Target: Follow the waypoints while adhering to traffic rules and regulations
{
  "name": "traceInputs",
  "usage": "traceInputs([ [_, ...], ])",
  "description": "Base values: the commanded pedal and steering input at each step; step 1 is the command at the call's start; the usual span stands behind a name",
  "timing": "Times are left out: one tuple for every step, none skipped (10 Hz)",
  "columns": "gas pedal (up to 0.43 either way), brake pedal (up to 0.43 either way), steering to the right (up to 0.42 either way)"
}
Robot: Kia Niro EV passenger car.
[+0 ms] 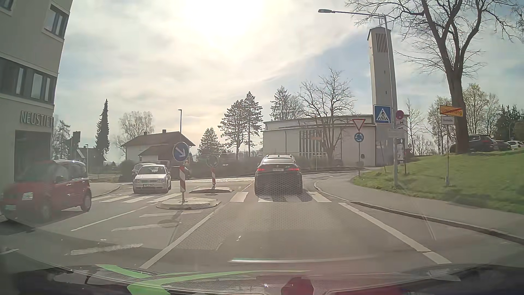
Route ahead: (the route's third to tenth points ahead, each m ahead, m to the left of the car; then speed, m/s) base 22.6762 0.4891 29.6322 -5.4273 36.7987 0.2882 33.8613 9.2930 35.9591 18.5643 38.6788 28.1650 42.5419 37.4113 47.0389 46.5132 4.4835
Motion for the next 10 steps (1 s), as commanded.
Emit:
traceInputs([
  [0.0, 0.122, 0.001],
  [0.0, 0.128, 0.002],
  [0.0, 0.134, 0.002],
  [0.0, 0.134, 0.002],
  [0.0, 0.122, 0.003],
  [0.0, 0.085, 0.003],
  [0.0, 0.073, 0.003],
  [0.0, 0.073, 0.003],
  [0.0, 0.073, 0.003],
  [0.0, 0.061, 0.004],
])
